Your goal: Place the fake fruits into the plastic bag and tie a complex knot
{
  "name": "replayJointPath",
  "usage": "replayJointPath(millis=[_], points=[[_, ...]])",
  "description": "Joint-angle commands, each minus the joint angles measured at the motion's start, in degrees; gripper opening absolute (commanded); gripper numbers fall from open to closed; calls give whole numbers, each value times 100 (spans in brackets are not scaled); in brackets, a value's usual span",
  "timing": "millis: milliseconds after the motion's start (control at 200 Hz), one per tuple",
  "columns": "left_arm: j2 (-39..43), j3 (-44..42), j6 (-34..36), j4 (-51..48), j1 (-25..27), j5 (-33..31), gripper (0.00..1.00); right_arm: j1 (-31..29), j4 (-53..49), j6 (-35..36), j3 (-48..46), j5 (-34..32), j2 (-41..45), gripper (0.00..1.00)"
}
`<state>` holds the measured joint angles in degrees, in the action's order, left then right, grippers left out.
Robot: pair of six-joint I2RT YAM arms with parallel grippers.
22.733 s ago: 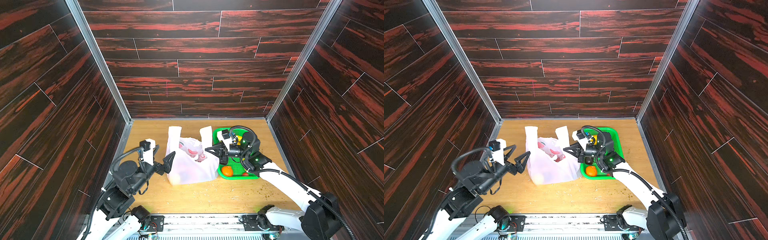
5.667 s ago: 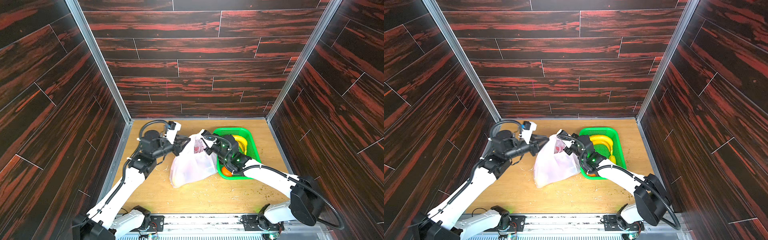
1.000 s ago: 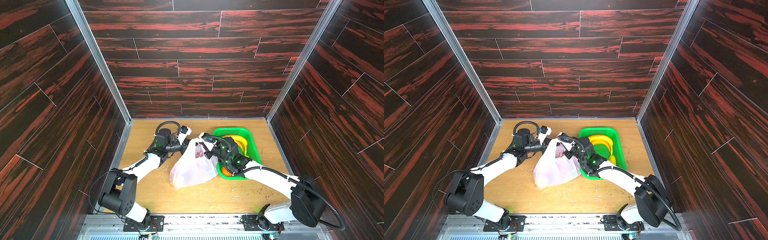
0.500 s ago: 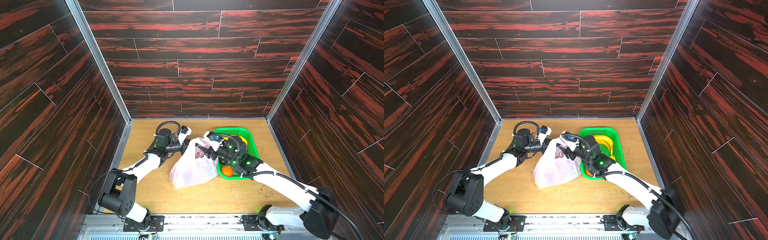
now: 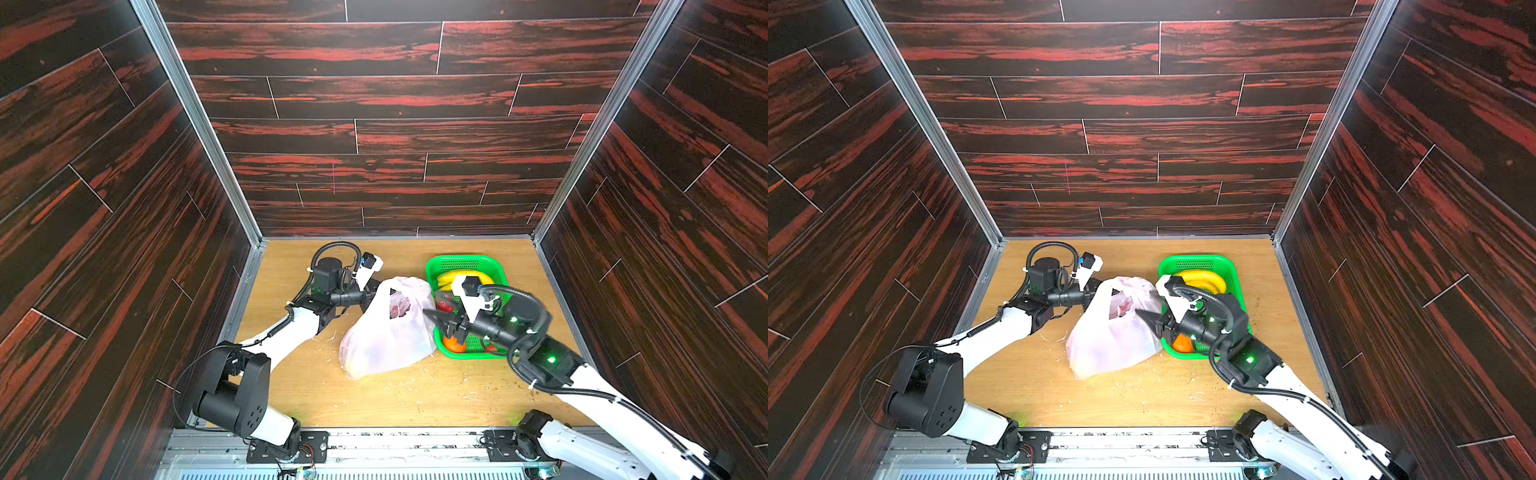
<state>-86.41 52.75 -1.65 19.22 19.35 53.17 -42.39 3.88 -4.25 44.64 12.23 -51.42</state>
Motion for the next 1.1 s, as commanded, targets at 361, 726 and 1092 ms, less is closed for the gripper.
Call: replayJointPath(millis=[361,726,1092], points=[[241,170,143,-152,-8,106,0,7,2528,-1915,-924,148,-1098,52],[240,198,134,-162,-4,146,0,112,2785,-1959,-805,-120,-1584,50],[215,200,130,-156,-1,159,0,111,2936,-1879,-664,-147,-1911,45]])
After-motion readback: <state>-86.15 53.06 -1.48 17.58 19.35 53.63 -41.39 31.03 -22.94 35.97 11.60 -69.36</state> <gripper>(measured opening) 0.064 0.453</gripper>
